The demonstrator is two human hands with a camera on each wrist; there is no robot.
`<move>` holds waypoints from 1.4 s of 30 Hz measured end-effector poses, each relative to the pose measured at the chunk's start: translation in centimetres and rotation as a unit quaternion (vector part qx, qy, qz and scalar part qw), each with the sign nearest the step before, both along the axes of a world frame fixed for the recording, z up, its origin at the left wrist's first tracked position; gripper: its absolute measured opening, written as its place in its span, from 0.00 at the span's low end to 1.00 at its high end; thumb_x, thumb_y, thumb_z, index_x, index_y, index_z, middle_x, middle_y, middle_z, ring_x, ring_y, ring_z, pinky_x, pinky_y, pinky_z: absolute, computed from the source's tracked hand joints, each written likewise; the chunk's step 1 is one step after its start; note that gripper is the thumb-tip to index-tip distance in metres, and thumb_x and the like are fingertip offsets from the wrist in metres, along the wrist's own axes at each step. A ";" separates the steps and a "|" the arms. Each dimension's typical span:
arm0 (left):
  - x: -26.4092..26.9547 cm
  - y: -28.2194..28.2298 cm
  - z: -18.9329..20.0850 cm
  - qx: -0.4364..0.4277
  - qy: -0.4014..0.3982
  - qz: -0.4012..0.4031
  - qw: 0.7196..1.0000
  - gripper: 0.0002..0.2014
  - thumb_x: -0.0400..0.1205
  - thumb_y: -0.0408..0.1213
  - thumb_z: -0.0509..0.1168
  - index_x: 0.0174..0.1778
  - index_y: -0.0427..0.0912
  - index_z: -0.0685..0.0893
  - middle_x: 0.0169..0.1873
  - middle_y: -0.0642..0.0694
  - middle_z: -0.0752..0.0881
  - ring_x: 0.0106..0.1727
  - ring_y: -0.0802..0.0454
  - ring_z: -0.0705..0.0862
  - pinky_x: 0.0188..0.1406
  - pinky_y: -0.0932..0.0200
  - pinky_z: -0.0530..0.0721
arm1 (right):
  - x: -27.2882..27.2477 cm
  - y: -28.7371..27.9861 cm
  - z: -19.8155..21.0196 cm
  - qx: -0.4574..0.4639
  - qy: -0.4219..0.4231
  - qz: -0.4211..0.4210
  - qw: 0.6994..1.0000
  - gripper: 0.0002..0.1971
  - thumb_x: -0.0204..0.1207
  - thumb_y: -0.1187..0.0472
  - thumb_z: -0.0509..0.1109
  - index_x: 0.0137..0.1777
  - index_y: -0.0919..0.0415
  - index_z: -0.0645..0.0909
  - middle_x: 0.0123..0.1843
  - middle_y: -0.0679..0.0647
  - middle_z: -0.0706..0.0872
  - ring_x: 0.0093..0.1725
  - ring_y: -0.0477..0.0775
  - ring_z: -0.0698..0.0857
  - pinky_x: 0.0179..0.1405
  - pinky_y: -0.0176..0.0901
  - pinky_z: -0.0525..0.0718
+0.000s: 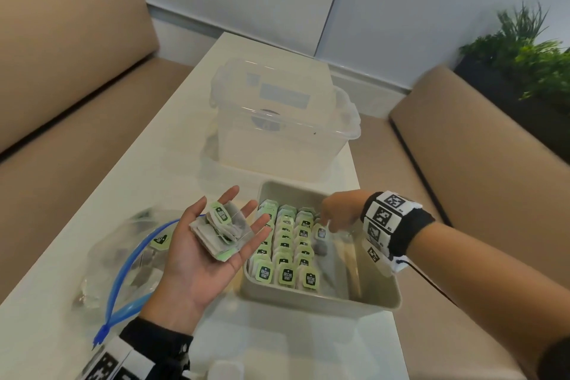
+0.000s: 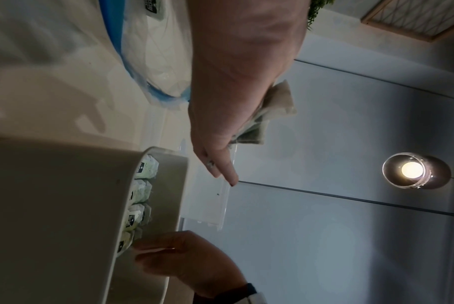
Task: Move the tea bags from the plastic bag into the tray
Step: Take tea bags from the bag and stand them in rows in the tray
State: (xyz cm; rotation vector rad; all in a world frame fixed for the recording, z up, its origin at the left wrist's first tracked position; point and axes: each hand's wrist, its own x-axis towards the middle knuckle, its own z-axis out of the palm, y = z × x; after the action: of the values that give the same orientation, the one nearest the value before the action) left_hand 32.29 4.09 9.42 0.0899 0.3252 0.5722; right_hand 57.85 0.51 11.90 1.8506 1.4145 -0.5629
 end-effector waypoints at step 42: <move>0.3 -1.0 0.4 -0.027 0.003 -0.109 0.994 0.21 0.78 0.46 0.60 0.59 0.35 0.86 0.66 0.27 0.80 0.63 0.21 0.79 0.53 0.28 0.80 | -6.4 -4.8 11.2 0.397 0.306 0.024 0.865 0.04 0.73 0.60 0.75 0.45 0.58 0.87 0.37 0.47 0.88 0.34 0.38 0.85 0.35 0.26 0.80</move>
State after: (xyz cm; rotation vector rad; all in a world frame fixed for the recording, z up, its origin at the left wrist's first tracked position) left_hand 32.61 3.10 9.82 0.0741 0.3316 0.3457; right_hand 51.47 -4.33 23.14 2.3609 2.3791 -0.6276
